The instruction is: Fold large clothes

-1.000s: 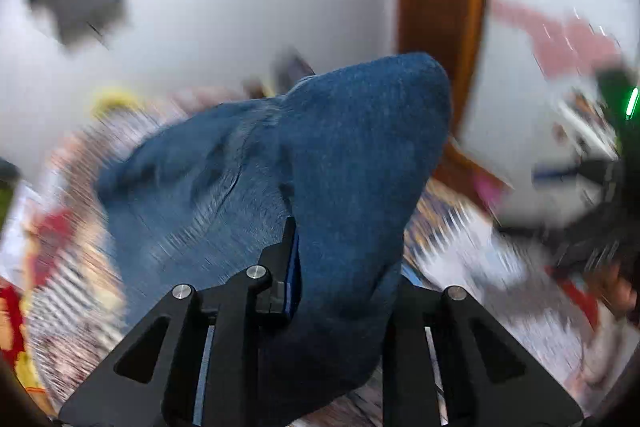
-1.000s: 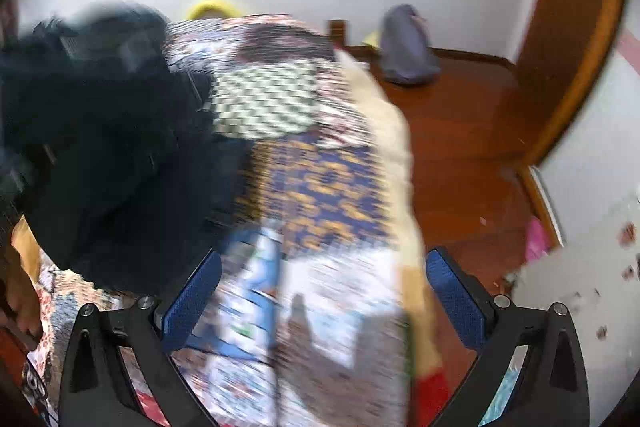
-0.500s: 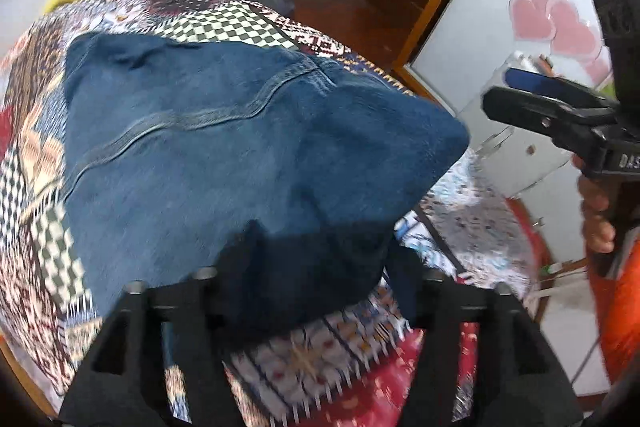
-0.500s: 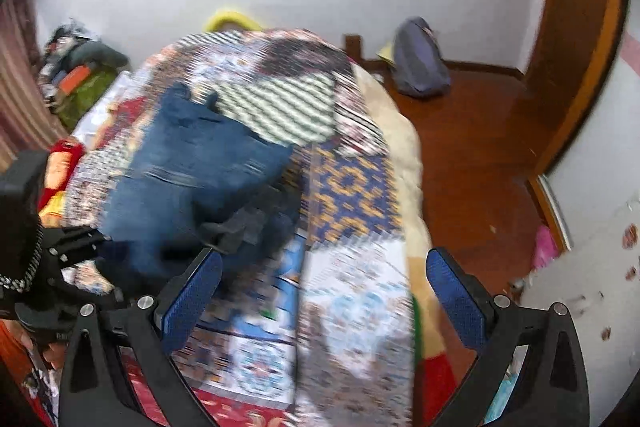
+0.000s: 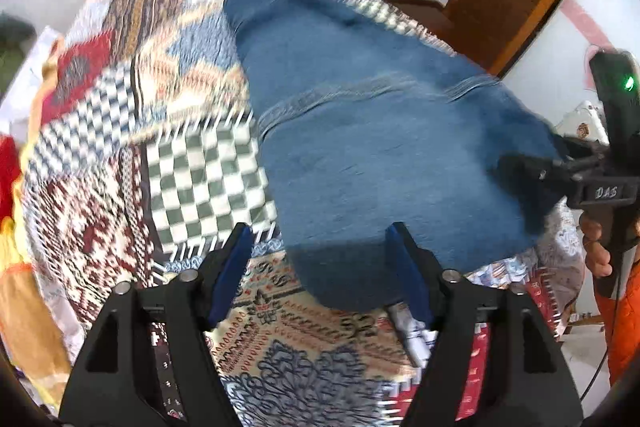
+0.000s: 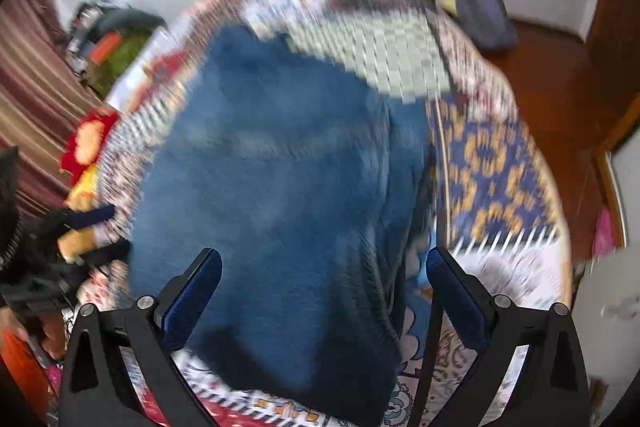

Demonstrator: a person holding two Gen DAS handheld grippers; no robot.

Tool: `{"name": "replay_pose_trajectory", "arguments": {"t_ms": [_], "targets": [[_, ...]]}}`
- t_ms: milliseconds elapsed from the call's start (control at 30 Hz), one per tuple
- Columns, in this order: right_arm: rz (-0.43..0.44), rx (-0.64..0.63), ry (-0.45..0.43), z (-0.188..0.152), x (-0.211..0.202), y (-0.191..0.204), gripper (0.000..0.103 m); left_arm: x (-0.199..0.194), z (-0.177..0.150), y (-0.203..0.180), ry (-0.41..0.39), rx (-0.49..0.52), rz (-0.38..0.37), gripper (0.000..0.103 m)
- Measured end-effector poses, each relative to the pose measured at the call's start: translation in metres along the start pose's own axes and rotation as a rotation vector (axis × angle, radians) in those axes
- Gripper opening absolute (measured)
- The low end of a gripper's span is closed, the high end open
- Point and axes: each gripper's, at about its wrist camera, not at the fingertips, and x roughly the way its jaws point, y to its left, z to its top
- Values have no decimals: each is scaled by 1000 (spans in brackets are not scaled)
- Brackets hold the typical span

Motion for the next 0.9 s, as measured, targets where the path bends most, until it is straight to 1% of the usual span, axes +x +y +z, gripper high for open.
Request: {"name": "replay_pose_trajectory", "arguments": {"t_ms": [33, 67, 133, 200, 233, 300, 367, 467, 500, 567, 667, 733, 800, 867, 900], "targets": [[-14, 13, 35, -5, 12, -7, 102, 3, -3, 6, -5, -8, -9, 86], [-6, 26, 51, -11, 18, -14, 102, 7, -7, 10, -7, -3, -16, 88], [55, 81, 75, -22, 22, -32, 102, 10, -15, 15, -10, 12, -40, 89], [101, 130, 89, -27, 20, -46, 102, 13, -22, 21, -10, 13, -40, 92], [111, 143, 87, -28, 17, -52, 102, 14, -25, 23, -8, 8, -44, 92], [105, 142, 85, -28, 10, -56, 102, 10, -29, 31, -2, -21, -80, 92], [81, 116, 71, -25, 2, -55, 102, 4, -29, 34, 2, -32, -96, 92], [29, 29, 30, -16, -13, -42, 102, -9, -24, 33, -39, 0, -61, 91], [9, 2, 12, -11, -16, -38, 102, -15, -20, 32, -57, 13, -52, 91], [-8, -15, -4, 3, -21, -32, 102, -26, -6, 27, -94, 19, -62, 92], [10, -28, -41, 24, -27, -25, 102, -33, 21, 19, -139, 23, -50, 92], [34, -17, -58, 38, -24, -23, 102, -26, 39, 16, -148, 12, -59, 92], [62, 12, -27, 50, -7, -22, 102, -11, 55, 18, -108, -12, -95, 92], [82, 62, 52, 58, 18, -25, 102, 12, 64, 24, -38, -67, -138, 92], [108, 85, 92, 58, 31, -28, 102, 23, 67, 30, -10, -94, -154, 92]]}}
